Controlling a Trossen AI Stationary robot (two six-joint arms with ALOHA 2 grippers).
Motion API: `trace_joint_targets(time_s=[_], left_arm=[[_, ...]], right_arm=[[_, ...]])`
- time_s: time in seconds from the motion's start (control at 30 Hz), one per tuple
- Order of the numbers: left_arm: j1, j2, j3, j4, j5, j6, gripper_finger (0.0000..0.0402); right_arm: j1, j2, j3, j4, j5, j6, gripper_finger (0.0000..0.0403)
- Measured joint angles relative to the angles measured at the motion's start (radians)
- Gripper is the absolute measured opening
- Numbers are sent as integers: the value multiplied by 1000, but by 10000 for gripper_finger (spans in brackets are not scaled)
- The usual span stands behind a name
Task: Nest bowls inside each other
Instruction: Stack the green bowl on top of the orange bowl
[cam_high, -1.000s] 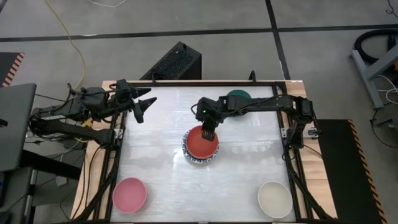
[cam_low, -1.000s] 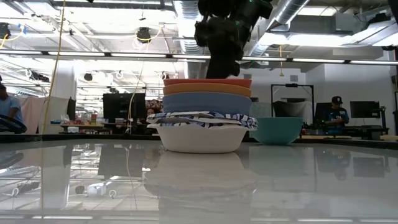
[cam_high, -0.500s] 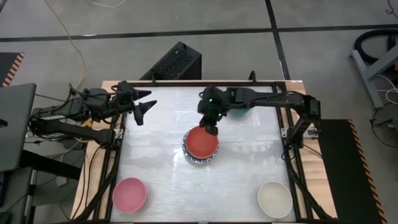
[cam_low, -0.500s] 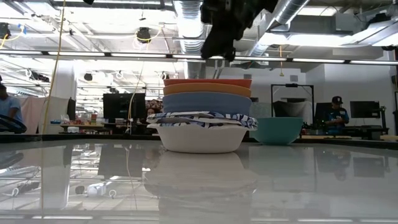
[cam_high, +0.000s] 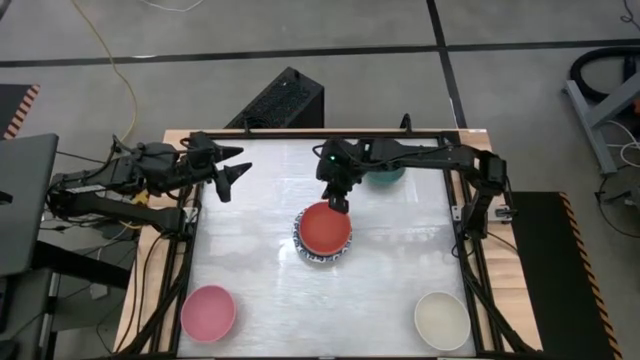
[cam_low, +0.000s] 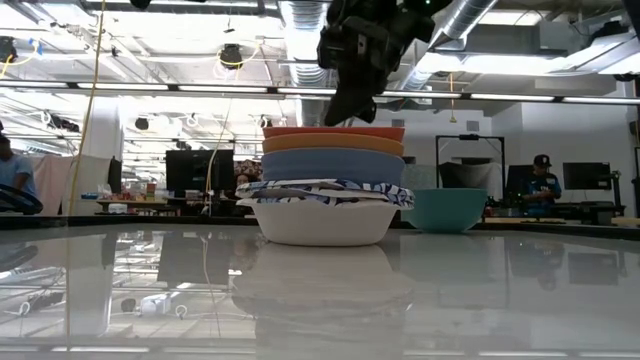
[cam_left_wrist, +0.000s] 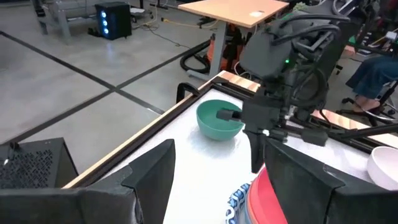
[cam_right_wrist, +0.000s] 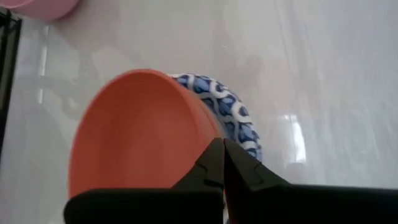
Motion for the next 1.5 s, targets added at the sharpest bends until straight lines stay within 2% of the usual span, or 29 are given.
trace_joint_targets(time_s=[0.57, 1.13, 1.2, 1.3, 1.37, 1.5], left_arm=[[0, 0, 0, -18, 0, -3, 233], [0, 0, 0, -28, 0, -11, 233], [0, 0, 0, -31, 0, -22, 233], [0, 0, 0, -49, 0, -39, 233], [0, 0, -1, -64, 4, -64, 233], [0, 7, -33, -67, 76, -97, 233]], right_arm=[[17, 0, -15, 6, -13, -41, 17], [8, 0, -15, -22, 31, -53, 17], [8, 0, -15, -38, 97, -40, 17], [-8, -3, -15, -111, 288, 45, 17], [-27, -3, -15, -181, 375, 114, 21], [-64, -3, -15, -323, 414, 226, 48]])
